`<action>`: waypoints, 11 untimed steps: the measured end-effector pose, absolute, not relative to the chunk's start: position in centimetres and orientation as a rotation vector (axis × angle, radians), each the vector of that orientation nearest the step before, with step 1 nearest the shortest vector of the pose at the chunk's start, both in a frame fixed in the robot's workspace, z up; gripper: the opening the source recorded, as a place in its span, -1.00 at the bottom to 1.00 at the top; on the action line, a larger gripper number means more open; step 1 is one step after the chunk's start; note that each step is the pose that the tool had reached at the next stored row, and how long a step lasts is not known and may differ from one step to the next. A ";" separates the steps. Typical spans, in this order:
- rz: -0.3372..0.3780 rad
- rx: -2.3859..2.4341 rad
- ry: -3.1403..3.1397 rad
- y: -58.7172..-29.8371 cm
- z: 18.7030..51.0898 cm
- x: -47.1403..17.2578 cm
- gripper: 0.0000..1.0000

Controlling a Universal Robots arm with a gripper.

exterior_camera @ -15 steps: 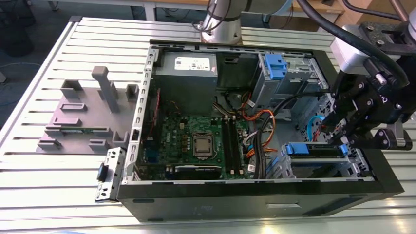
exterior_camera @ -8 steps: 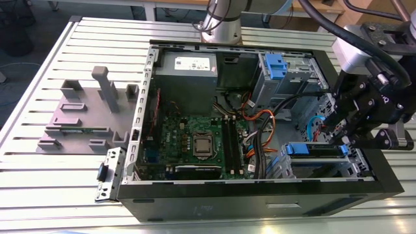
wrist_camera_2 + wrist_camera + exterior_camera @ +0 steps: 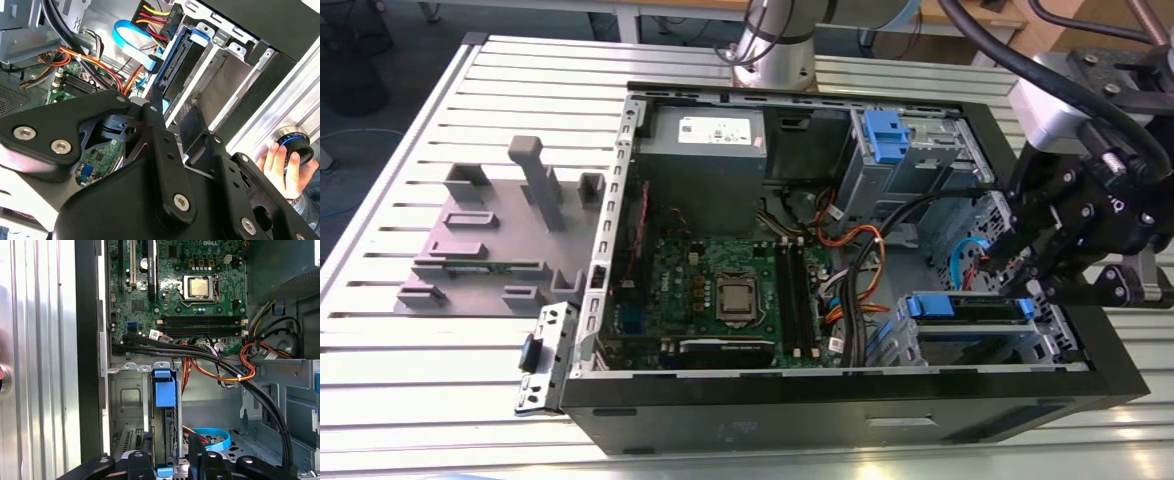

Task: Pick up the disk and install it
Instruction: 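Insert the first disk wire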

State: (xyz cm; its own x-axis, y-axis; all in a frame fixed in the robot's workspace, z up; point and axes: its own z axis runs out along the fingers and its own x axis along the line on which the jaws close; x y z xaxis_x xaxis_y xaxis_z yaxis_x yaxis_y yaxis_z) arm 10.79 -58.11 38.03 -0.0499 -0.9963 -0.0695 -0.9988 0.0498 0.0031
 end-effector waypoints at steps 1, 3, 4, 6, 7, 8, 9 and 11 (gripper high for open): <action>0.078 -2.131 2.241 -58.1 38.0 10.8 -0.17; 0.078 -2.131 2.241 -58.1 38.0 10.9 -0.17; 0.078 -2.131 2.241 -58.1 38.0 10.9 -0.17; 0.078 -2.131 2.241 -58.1 38.0 11.0 -0.17; 0.078 -2.131 2.241 -58.1 38.0 11.0 -0.17; 0.078 -2.131 2.241 -58.1 38.0 11.0 -0.17; 0.078 -2.131 2.241 -58.1 38.0 11.1 -0.17; 0.078 -2.131 2.241 -58.1 38.0 11.1 -0.17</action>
